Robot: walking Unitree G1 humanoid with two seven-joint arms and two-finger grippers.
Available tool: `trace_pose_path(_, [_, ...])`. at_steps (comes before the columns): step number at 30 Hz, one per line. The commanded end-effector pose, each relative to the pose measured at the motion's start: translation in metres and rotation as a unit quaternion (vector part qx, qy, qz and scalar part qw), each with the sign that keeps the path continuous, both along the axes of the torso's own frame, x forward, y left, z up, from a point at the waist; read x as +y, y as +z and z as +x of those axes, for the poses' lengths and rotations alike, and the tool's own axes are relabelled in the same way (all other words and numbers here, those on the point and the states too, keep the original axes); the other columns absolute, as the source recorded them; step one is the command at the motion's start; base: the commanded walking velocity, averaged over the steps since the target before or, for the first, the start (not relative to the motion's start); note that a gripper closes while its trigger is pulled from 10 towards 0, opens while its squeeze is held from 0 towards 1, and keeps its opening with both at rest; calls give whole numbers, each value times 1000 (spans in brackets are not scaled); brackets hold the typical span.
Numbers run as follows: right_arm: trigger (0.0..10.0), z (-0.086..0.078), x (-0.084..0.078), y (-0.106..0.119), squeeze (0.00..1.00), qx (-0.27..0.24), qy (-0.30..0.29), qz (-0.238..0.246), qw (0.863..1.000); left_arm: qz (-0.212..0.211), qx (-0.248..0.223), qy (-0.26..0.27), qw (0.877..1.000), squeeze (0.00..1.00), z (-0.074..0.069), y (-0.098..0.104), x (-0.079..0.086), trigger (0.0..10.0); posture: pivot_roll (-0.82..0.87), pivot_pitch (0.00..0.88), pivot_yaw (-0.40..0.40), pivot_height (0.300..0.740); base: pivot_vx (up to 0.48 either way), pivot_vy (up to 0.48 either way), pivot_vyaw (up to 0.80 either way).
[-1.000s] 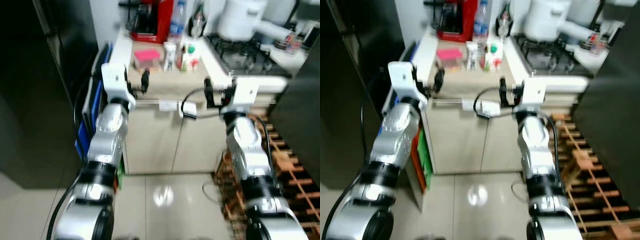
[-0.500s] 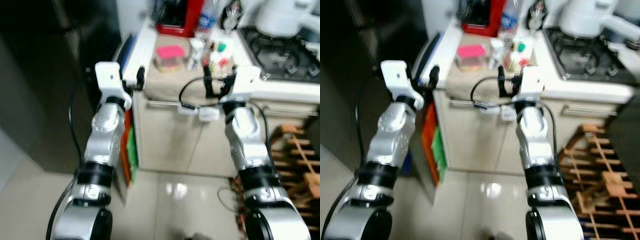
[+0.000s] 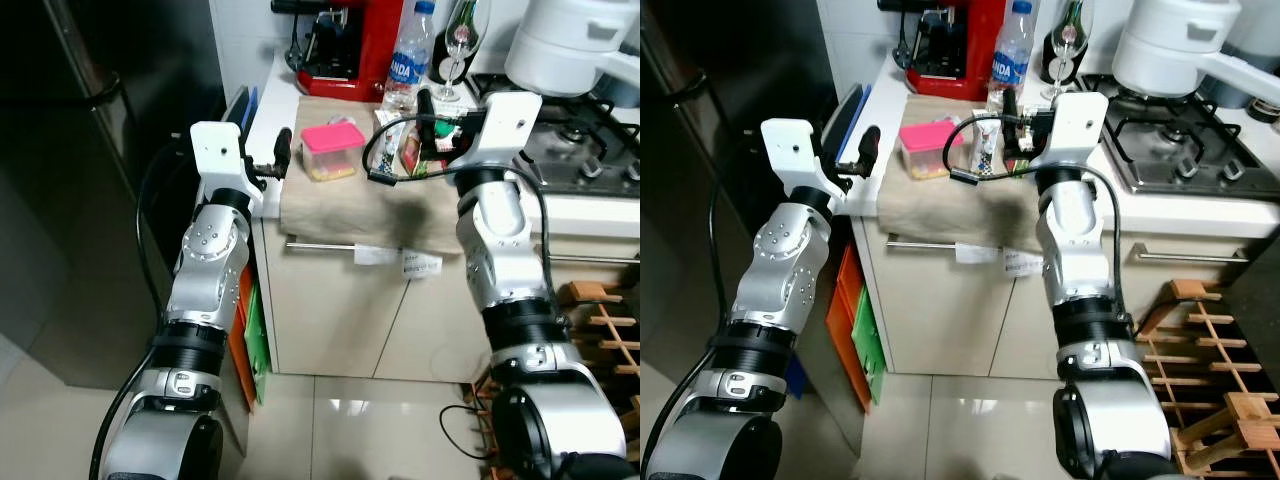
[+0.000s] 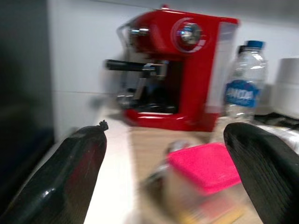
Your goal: Restocking fridge
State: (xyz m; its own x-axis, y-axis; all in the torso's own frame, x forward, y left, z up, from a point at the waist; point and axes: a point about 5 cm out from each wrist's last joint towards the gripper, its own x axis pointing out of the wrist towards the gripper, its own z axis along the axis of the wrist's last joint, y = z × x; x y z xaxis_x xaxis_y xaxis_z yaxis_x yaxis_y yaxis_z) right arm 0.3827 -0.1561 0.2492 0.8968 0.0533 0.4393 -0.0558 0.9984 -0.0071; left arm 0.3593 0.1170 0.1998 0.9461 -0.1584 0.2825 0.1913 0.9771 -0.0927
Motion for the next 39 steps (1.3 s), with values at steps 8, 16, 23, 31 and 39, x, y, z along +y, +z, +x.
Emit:
trace_pose_path(8, [10000,13,-24,19,0,3,-51,-3,999,6,-8,-7,1000,0,-4,3,-3,10000,-24,0,16,740,0,0,0])
trace_pose_path(16, [10000,21,-34,7,0,54,-76,26,995,20,-2,-2,1000,0,-11,1,6,10000,18,0,25,740,0,0,0])
trace_pose_path(23, [10000,25,-33,-7,0,96,-66,61,991,33,-4,3,999,0,-13,7,14,10000,37,0,30,740,0,0,0])
trace_pose_path(31, [10000,27,-32,-12,0,113,-66,58,990,39,0,5,999,0,-17,7,18,10000,53,0,32,740,0,0,0])
trace_pose_path(39, [10000,2,-19,-8,0,8,-77,2,997,43,-6,-2,999,0,-33,8,22,10000,47,0,7,740,0,0,0])
